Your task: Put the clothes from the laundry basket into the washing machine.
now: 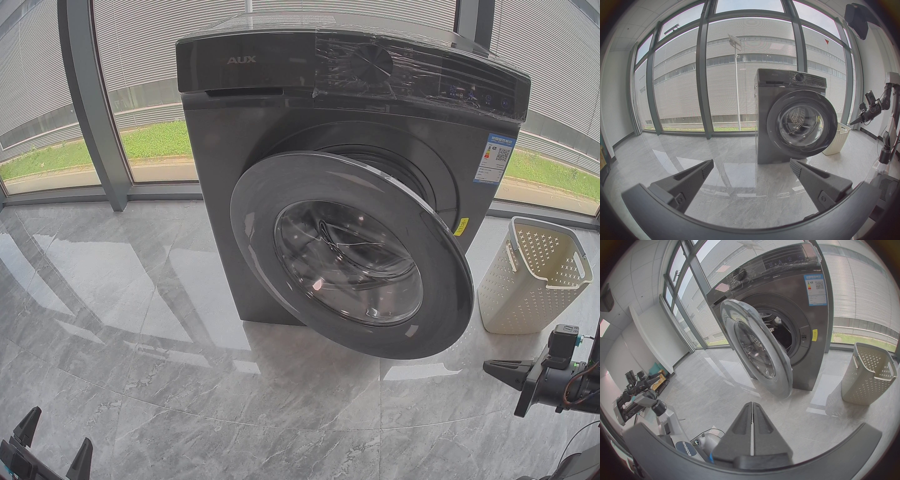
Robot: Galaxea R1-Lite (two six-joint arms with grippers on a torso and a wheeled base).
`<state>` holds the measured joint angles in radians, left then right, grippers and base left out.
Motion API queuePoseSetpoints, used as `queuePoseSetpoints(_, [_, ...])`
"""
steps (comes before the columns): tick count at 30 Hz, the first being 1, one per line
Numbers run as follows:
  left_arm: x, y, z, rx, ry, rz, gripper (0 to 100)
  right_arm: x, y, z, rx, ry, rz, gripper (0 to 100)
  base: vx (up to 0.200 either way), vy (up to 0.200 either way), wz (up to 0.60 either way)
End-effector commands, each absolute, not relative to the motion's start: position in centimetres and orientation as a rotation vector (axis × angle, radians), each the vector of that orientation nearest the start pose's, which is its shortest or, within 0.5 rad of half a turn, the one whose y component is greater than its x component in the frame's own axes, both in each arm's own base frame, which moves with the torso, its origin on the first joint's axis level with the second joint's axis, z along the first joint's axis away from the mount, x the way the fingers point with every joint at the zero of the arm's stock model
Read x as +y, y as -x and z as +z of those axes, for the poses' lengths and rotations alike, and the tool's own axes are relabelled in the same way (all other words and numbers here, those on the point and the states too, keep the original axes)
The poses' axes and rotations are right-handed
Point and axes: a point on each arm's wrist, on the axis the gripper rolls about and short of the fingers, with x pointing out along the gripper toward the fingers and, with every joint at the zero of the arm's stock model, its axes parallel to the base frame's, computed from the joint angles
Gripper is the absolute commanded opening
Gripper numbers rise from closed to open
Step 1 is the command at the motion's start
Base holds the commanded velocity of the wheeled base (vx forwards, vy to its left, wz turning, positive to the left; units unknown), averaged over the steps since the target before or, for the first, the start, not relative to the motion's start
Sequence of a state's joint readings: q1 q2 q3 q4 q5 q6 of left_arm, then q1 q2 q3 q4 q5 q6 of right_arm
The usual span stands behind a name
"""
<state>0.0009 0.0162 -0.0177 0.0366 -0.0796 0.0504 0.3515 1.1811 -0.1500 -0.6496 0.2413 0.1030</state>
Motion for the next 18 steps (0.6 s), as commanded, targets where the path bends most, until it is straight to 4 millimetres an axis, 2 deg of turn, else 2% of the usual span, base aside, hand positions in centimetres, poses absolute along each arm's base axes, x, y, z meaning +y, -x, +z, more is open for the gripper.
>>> queuePoseSetpoints(1, [-0.18,2.29,7.17,0.035,-0.049,-0.079,100,5.01,-11.84,12.25,0.437,-0.083,0.589,0,0.0,0.0,0.0])
queuePoseSetpoints(7, [-0.18,2.29,7.19,0.033,-0.049,-0.081,100,4.96,-11.56,12.27,0.442,-0.134,0.681,0,0.0,0.0,-0.6])
queuePoseSetpoints(18, [-0.18,2.29,7.19,0.033,-0.049,-0.081,100,5.1,-11.76,12.83,0.393,-0.072,0.698,0,0.0,0.0,0.0])
